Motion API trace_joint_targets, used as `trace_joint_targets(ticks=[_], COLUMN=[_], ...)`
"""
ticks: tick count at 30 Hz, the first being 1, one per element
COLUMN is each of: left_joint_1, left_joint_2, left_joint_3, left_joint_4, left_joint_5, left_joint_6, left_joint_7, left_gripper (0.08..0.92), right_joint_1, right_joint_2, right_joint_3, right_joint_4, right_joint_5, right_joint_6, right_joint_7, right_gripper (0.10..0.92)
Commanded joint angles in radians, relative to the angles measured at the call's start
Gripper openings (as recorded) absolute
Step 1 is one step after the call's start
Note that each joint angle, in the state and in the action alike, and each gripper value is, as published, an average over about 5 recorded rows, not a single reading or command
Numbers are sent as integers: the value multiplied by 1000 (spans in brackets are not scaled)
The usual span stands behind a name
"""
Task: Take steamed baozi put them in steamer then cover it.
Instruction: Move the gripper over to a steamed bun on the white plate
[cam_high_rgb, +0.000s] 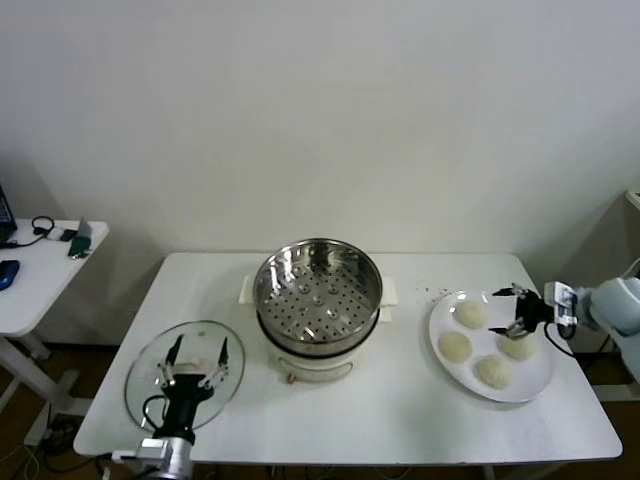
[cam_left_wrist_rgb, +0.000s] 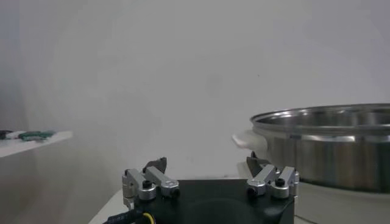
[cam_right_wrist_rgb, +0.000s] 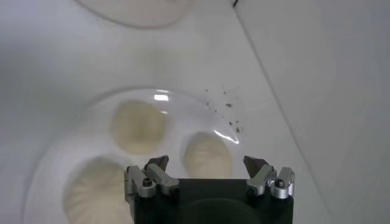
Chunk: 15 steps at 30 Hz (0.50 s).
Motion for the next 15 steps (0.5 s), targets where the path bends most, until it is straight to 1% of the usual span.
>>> trace_joint_targets(ticks=[1,7,15], left_joint_1=[-17,-38,-39], left_joint_2=[-2,-1,5], left_joint_3=[1,-5,-19], left_joint_4=[-2,3,16], left_joint_5=[4,33,38], left_joint_6=[33,72,79], left_joint_7=[-1,-21,-27], left_gripper=[823,823,823], right_joint_1=[308,321,280], right_joint_2=[55,155,242], right_joint_3=[-360,-446,-431], right_joint_4=[-183,-263,-357], right_joint_5=[-43,-76,-119], right_joint_6=[20,31,42], right_joint_7=[-76,-77,-61], right_gripper=[823,823,823])
